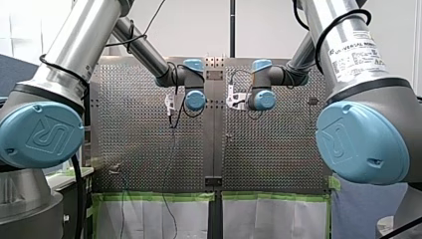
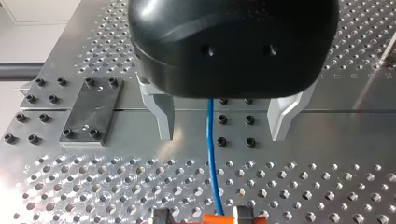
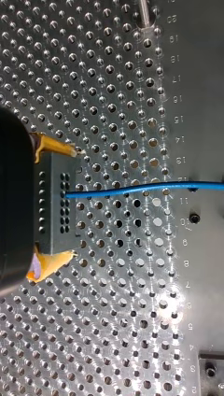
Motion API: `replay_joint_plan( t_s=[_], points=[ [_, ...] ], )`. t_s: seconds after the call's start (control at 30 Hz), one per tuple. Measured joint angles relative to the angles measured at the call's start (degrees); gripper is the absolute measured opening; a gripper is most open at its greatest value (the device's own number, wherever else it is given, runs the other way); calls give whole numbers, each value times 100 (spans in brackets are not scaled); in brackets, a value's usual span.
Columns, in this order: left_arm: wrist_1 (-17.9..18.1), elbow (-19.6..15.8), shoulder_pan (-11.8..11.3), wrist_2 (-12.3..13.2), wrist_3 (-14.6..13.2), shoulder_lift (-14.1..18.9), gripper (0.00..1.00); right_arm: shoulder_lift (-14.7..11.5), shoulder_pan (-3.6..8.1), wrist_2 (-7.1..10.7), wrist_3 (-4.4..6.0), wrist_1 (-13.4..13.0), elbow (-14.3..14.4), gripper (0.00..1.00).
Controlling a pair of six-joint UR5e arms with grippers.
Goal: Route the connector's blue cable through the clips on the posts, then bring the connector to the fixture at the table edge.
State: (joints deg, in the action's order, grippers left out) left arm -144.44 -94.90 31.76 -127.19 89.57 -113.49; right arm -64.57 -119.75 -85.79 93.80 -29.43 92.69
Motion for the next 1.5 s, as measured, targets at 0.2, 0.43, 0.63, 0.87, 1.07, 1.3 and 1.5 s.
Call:
replay_joint_plan(
  t_s=[0.2, 0.43, 0.63, 0.87, 1.07, 1.3, 1.5],
  points=[
    [3, -5, 12, -115, -38, 0, 32, 1, 4, 0, 0, 14, 0, 0],
    [8, -8, 24, -162, -146, -1, 0, 0, 6, 0, 0, 23, 0, 0],
    [85, -9, 28, -140, -106, -1, 0, 0, 5, 0, 0, 30, 0, 0],
    [93, -9, 56, -70, -85, -4, 0, 1, 5, -2, 0, 83, 2, 0],
    [138, -31, 154, 101, -120, -9, 0, 1, 14, -87, 0, 258, 25, 0],
    [203, -90, 280, 99, -172, -129, 0, 0, 63, -342, -14, 310, 254, 0],
    [303, -165, 362, 65, -186, -255, 0, 1, 150, -378, -17, 193, 496, 0]
  ],
)
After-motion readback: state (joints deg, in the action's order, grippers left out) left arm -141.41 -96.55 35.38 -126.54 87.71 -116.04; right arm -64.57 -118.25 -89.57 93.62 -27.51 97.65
